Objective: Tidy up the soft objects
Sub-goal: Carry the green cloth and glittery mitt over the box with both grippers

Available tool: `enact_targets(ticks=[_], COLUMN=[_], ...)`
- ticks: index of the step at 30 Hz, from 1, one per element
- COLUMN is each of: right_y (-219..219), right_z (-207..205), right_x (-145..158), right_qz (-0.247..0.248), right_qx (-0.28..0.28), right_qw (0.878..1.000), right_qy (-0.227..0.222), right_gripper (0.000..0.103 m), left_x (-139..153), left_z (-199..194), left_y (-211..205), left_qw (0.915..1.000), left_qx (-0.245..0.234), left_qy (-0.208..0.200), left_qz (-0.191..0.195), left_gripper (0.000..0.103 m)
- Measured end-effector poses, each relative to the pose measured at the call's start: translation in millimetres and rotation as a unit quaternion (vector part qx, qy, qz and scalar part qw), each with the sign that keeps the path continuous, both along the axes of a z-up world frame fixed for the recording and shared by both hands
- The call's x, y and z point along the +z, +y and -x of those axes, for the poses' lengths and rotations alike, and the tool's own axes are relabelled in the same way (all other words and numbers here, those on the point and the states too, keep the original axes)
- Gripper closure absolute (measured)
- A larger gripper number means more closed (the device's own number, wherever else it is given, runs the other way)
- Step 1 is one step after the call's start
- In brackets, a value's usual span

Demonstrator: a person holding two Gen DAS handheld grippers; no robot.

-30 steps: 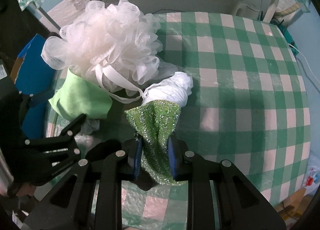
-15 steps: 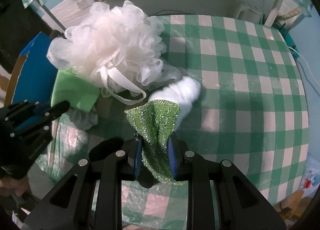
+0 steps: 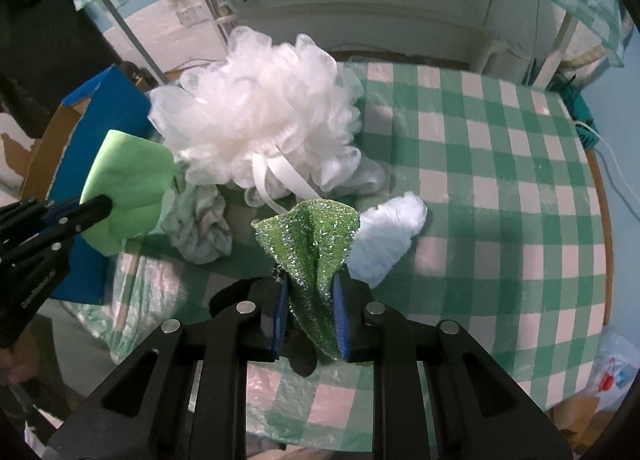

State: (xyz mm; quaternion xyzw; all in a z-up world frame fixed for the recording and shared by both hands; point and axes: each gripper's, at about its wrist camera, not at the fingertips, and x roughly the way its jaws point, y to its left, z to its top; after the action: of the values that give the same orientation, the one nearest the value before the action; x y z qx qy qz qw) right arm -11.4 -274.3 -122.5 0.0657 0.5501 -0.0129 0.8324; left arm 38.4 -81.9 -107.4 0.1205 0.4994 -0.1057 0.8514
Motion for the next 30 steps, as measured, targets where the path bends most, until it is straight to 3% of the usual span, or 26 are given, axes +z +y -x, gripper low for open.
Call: enact_targets(ticks=[30], right_y=[43.7], right_z=[11.5], right_x=[59.6], right_qz=[0.042], right_qx=[0.039], right_qw=[0.996], right_qy=[-0.067], right_gripper=[0.086], left_x=[43.4], left_z=[25.9], left_y=[25.6], left_qw=[0.9976], left_qx=[0.009], left_qy=[-0.067], left_qz=[-0.017], left_gripper=[0.098])
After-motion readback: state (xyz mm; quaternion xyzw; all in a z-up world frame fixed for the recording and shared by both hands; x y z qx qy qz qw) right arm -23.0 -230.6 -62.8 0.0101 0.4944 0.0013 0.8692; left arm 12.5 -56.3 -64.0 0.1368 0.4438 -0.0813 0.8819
